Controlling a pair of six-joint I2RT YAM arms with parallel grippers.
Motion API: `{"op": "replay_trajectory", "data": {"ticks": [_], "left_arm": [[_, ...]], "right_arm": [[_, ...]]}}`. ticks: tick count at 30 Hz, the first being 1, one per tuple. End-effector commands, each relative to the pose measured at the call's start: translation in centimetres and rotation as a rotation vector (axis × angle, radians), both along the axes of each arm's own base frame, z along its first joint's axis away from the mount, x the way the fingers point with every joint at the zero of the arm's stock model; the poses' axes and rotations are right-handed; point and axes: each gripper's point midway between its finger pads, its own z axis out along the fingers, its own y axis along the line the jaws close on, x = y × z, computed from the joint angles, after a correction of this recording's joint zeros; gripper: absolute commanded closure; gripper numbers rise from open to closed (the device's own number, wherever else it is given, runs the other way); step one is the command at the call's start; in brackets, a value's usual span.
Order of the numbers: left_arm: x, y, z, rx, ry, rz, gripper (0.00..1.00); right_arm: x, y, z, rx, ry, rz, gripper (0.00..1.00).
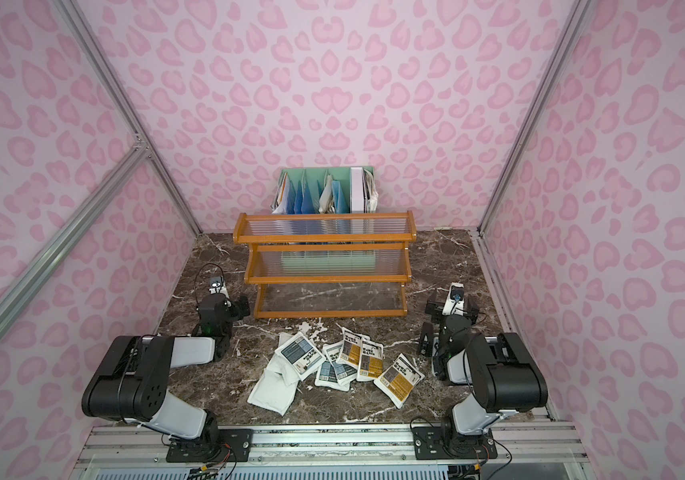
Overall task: Place the bagged coffee beans on the shelf by color
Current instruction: Pick up the bagged coffee beans at the center of the board.
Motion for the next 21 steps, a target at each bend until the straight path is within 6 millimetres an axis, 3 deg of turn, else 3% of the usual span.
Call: {"op": "replay_trajectory", "data": {"ticks": [1,5,10,15,18,21], "left_arm": [[0.0,0.0,1.2,0.029,-0.043,0.000,0.01],[-0.3,0.3,3.8,0.077,-0.014,0.057,0.01],[-2.2,2.8,7.4,0.047,0.068,0.268,0.01],[-6.2,4.3,8.0,-0.005,0.157,0.462,0.01],[-8.6,3.5,8.0,-0.066,0.200,0.500,0.01],[-11.0,1.8,8.0,-0.110,0.253,0.492,0.01]], "right_arm": [[-0.2,-0.2,0.6,0.026,-0.029,-0.011,0.00],[-0.7,-0.4,1.0,0.029,-0.021,-0.033,0.17],[0.5,-0.4,2.2,-0.026,0.029,-0.113,0.19],[0.3,-0.8,2.7,0.027,0.135,-0.207,0.20],[-0.5,-0.4,2.4,0.131,0.249,-0.246,0.18],[-1.8,1.1,1.5,0.231,0.381,-0.236,0.27]]}}
